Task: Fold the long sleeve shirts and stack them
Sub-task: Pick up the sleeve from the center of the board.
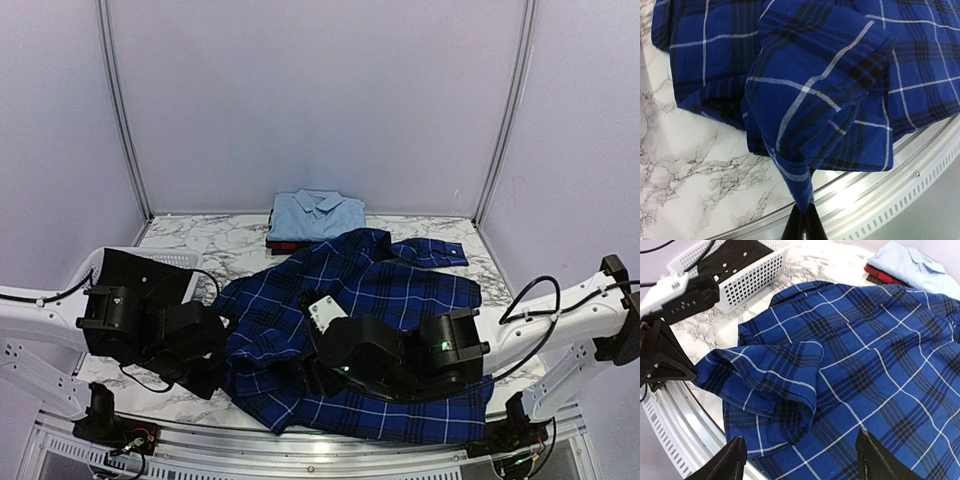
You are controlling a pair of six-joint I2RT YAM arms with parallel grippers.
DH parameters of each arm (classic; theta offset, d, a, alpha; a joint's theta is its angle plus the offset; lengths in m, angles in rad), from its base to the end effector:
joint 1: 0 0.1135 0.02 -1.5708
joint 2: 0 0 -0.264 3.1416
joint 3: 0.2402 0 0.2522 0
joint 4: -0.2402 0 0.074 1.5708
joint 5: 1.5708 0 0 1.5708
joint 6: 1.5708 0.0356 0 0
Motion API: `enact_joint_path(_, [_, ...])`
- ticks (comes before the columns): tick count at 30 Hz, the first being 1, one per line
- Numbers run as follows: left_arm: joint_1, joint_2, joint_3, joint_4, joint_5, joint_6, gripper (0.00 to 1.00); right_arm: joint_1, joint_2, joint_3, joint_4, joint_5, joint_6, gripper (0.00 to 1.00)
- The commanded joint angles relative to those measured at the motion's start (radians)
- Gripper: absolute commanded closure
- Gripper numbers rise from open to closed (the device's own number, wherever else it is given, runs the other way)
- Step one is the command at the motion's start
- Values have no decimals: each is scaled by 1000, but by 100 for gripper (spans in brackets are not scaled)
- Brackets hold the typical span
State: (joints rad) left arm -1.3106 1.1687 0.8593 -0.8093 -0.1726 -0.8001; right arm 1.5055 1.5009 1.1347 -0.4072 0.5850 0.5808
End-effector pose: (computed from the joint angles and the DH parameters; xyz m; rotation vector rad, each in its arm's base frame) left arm 0.0615 -0.2071 0.2409 0.6388 2.6639 -0.4313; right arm 0.0409 0.3240 0.2727 -0.7365 2.1079 0.4704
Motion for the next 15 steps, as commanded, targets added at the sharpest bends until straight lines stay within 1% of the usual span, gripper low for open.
enact_joint_path(1, [-11,19,115,35,-88,100,100,-25,-48,-41,129,10,-53,30])
enact_joint_path(4, [-13,45,184,45,-106,184,100,-48,-76,-73,222,-27,-134,30])
enact_joint_path(8, [-13,94,254,71,-78,314,100,-104,-127,-136,377,-181,-275,32])
enact_joint_path(10, [-12,115,283,76,-72,353,100,-123,-150,-170,452,-281,-358,32])
enact_joint_path(12, [4,138,318,77,-69,365,100,-127,-157,-185,476,-324,-411,32])
enact_joint_path(15, [26,167,373,83,-19,389,100,-128,-140,-177,470,-375,-453,33])
